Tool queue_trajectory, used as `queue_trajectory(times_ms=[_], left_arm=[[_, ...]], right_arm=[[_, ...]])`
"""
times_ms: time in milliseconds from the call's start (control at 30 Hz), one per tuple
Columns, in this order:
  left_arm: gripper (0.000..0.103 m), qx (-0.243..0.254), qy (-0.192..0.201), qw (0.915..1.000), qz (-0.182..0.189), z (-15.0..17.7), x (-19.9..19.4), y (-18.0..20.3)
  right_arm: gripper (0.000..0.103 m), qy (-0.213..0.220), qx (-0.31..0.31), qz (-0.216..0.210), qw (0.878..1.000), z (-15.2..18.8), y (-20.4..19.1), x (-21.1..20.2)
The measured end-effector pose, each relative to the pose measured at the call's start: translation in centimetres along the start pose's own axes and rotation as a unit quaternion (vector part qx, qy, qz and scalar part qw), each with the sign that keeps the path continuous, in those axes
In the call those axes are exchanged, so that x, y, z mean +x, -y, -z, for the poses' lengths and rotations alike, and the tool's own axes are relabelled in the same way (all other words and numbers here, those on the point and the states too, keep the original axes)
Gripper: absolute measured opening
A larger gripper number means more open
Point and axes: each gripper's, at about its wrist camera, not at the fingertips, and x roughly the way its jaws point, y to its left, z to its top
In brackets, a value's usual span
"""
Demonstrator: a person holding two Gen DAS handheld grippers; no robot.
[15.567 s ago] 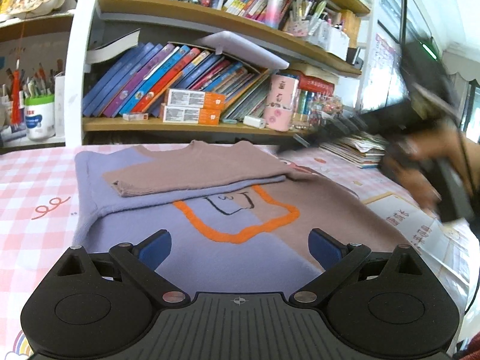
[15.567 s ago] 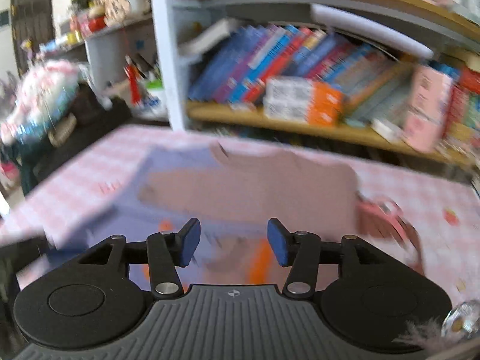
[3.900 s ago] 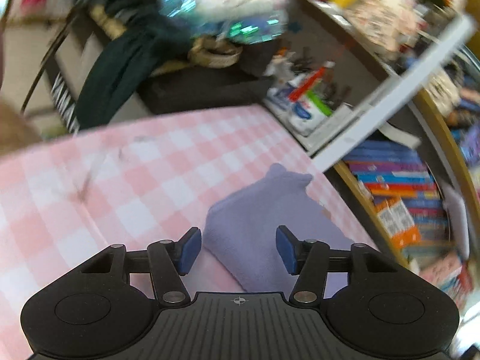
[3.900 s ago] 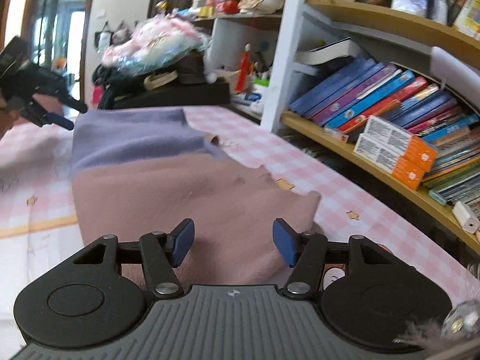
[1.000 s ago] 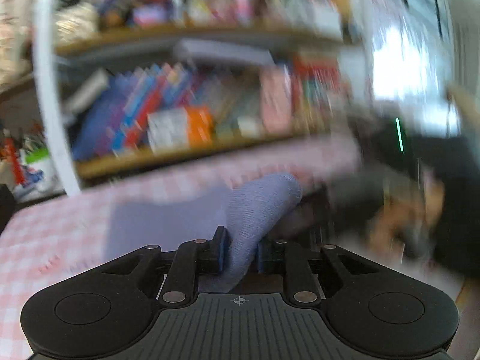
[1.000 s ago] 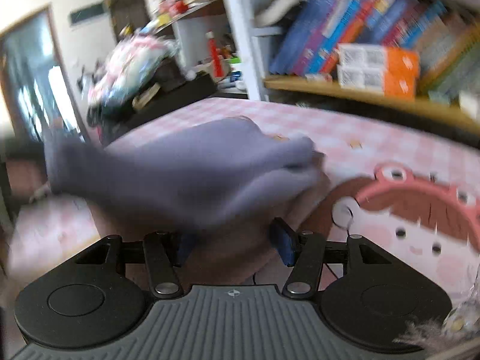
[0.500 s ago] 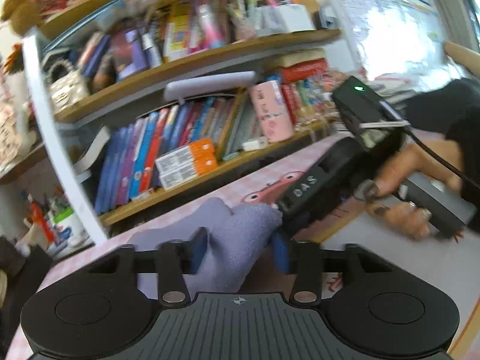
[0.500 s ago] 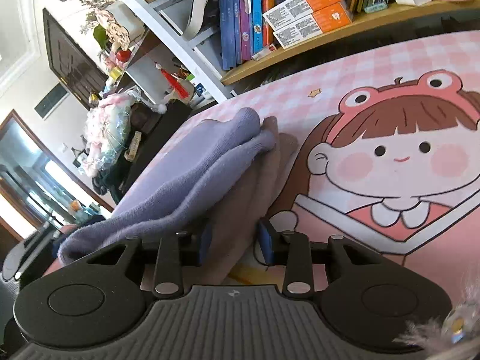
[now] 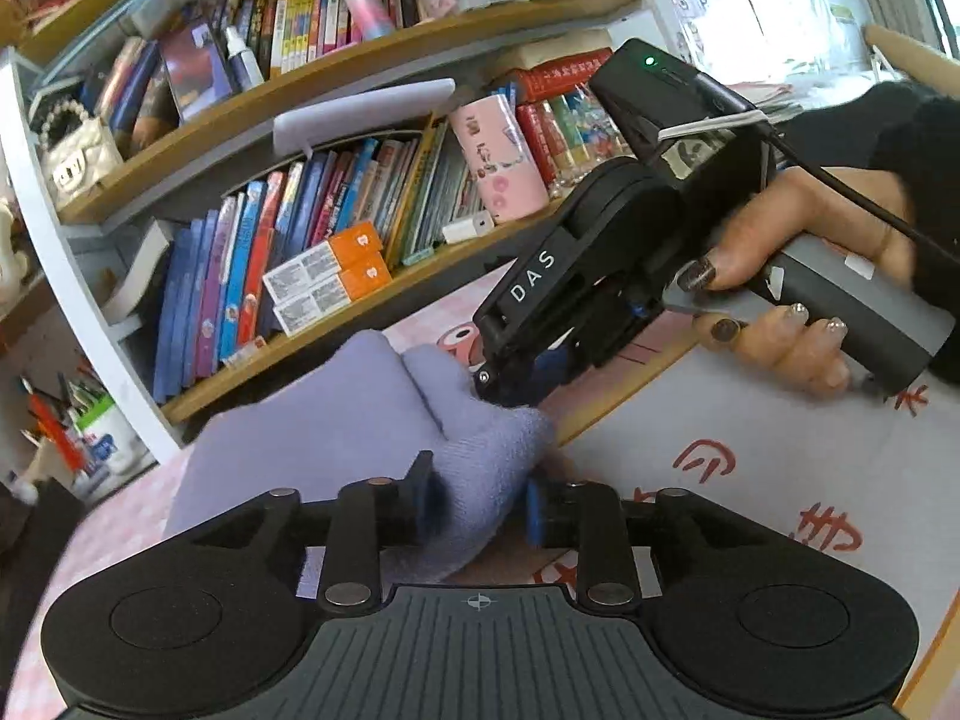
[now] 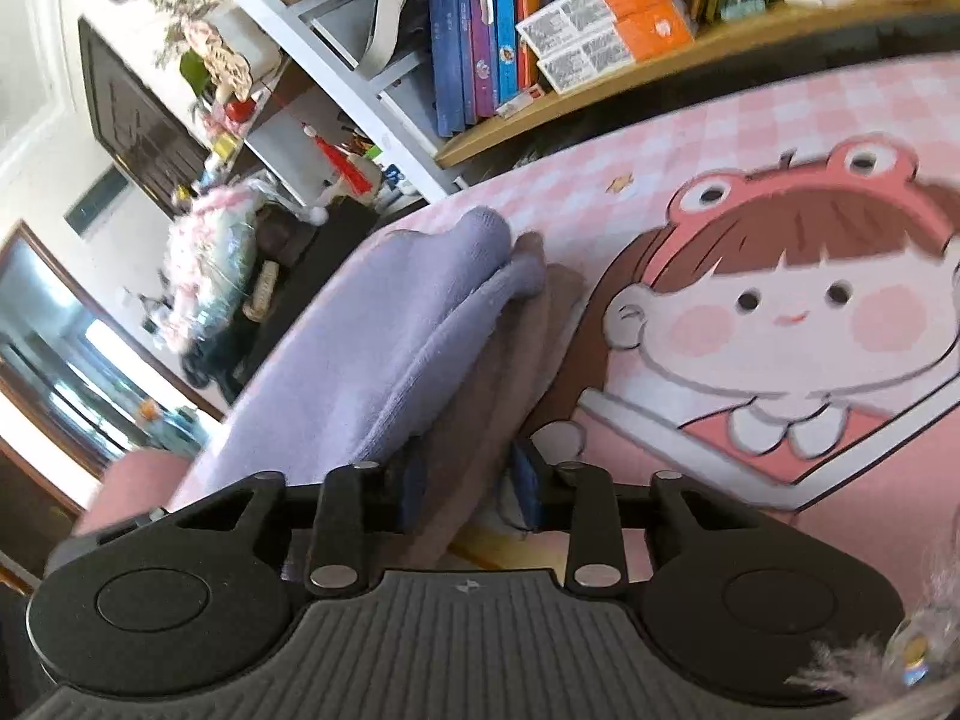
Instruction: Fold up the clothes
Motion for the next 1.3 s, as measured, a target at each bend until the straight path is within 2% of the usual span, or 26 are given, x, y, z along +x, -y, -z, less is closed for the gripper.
queue_trajectory(times_ms=[67,100,133,200,233,300,367,400,467,533,600,633,733,767,900,1000,1067,1100,1167,1200,1267,1300], left_arm=[[0.033,-0.017,0.001,0.9997,0.015,0.0,-0.3,-0.5],[0.040,-0.028,0.002,0.9992,0.029,0.0,-0.7,-0.8],[0.053,-0.043,0.006,0.9978,0.050,0.0,-1.1,-1.2],[0.067,-0.084,0.020,0.9908,0.104,0.2,-2.5,-2.3],[0.068,-0.109,0.026,0.9853,0.129,0.3,-3.1,-3.0],[0.068,-0.172,0.033,0.9680,0.180,0.8,-4.1,-5.0],[0.068,-0.244,0.049,0.9470,0.203,1.3,-5.1,-8.0],[0.071,-0.275,0.058,0.9383,0.201,1.6,-5.5,-9.6],[0.081,-0.325,0.067,0.9295,0.161,2.3,-5.9,-13.2],[0.083,-0.352,0.051,0.9290,0.103,3.4,-5.3,-16.3],[0.083,-0.363,0.017,0.9303,0.053,4.6,-3.7,-18.9],[0.082,-0.368,-0.001,0.9286,0.046,5.2,-2.7,-19.8],[0.081,-0.394,-0.049,0.9154,0.065,6.9,0.3,-21.8],[0.080,-0.407,-0.060,0.9079,0.083,7.3,1.2,-22.2],[0.080,-0.464,-0.074,0.8695,0.152,8.8,4.0,-23.5],[0.078,-0.475,-0.079,0.8563,0.185,9.2,5.0,-23.5],[0.069,-0.485,-0.082,0.8450,0.209,9.3,5.8,-23.3],[0.063,-0.487,-0.084,0.8425,0.215,9.2,5.9,-23.1],[0.059,-0.480,-0.087,0.8473,0.211,8.8,5.5,-22.6],[0.057,-0.474,-0.088,0.8511,0.208,8.5,5.2,-22.3],[0.055,-0.457,-0.088,0.8614,0.203,8.0,4.2,-21.5],[0.055,-0.449,-0.088,0.8656,0.203,7.9,3.7,-21.0]], right_arm=[[0.039,0.013,-0.013,0.013,1.000,-0.3,-0.1,-0.8],[0.040,0.021,-0.012,0.013,1.000,-0.4,0.0,-1.2],[0.044,0.031,-0.009,0.011,0.999,-0.6,0.2,-1.7],[0.050,0.047,0.000,0.012,0.999,-0.7,0.6,-2.4],[0.053,0.053,0.004,0.015,0.998,-0.7,0.7,-2.6],[0.062,0.062,0.021,0.014,0.998,-0.5,0.8,-3.0],[0.082,0.072,0.053,-0.001,0.996,-0.1,0.8,-3.3],[0.085,0.077,0.071,-0.012,0.994,0.2,0.8,-3.4],[0.090,0.088,0.109,-0.035,0.990,0.6,0.7,-3.6],[0.091,0.096,0.144,-0.055,0.983,1.1,0.7,-3.8],[0.091,0.083,0.155,-0.041,0.984,1.2,0.0,-3.4],[0.091,0.073,0.154,-0.030,0.985,1.2,-0.4,-2.9],[0.091,0.039,0.141,-0.005,0.989,0.4,-1.8,-1.4],[0.091,0.027,0.134,0.002,0.991,0.1,-2.2,-0.8],[0.091,-0.018,0.113,0.043,0.992,-1.2,-3.7,1.4],[0.090,-0.033,0.101,0.074,0.992,-1.6,-4.3,2.6],[0.087,-0.032,0.099,0.082,0.991,-1.4,-4.6,3.1],[0.083,-0.031,0.101,0.083,0.991,-1.3,-4.8,3.3],[0.058,-0.027,0.091,0.096,0.991,-0.8,-5.5,3.6],[0.055,-0.023,0.070,0.101,0.992,-0.5,-6.2,3.4],[0.041,-0.018,0.030,0.111,0.993,0.3,-7.4,3.0],[0.039,-0.018,0.016,0.114,0.993,0.6,-8.0,2.5]])
